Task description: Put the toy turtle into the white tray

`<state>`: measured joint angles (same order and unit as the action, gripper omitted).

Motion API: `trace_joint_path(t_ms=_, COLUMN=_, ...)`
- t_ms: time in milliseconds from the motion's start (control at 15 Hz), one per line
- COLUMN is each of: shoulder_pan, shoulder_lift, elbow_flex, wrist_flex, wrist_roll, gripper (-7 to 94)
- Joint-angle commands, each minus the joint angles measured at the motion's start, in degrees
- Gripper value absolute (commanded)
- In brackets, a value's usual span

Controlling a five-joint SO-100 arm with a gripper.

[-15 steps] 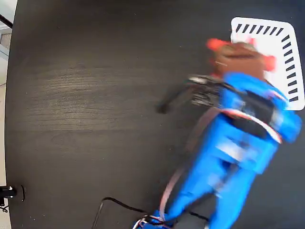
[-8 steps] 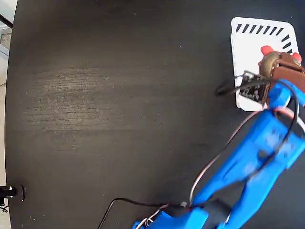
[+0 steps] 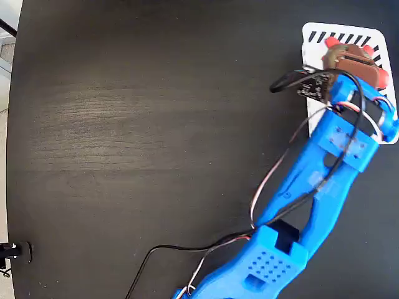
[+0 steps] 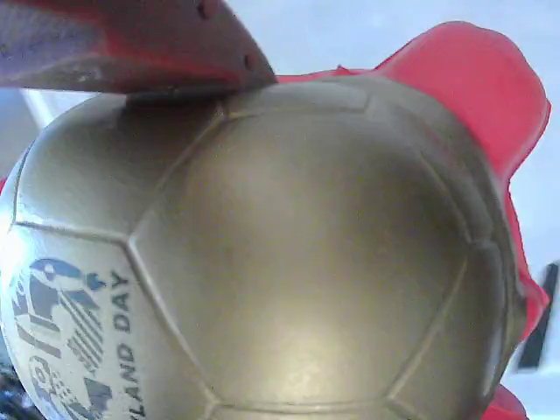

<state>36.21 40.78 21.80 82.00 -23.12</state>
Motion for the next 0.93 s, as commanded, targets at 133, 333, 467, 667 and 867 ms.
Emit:
trace_joint_path(t_ms=133, shoulder_pan=0.53, shoulder_lift=-0.18, elbow_flex=-4.13, wrist_flex=-1.58, wrist_roll=-2.72, gripper=0)
trace_joint_path(t_ms=333, shoulder_pan=1.85, shoulder_lift=-1.49, elbow_flex=-5.45, wrist_flex=-1.76, wrist_roll=-3.69, gripper=1)
trace_joint_path(t_ms=467, shoulder_pan=2.64, shoulder_lift=-2.37, elbow_flex=-5.8, wrist_flex=-1.85, wrist_roll=-4.31, gripper=16)
trace_joint_path(t_ms=667, shoulder_pan=3.6, shoulder_lift=-2.55, elbow_flex=-5.27, wrist_flex=-0.97, wrist_roll=-5.45, gripper=56)
trace_joint_path(t_ms=867, shoulder_pan=3.69, shoulder_lift=-2.55, elbow_flex=-5.54, wrist_flex=-0.09, wrist_roll=-5.36, gripper=62)
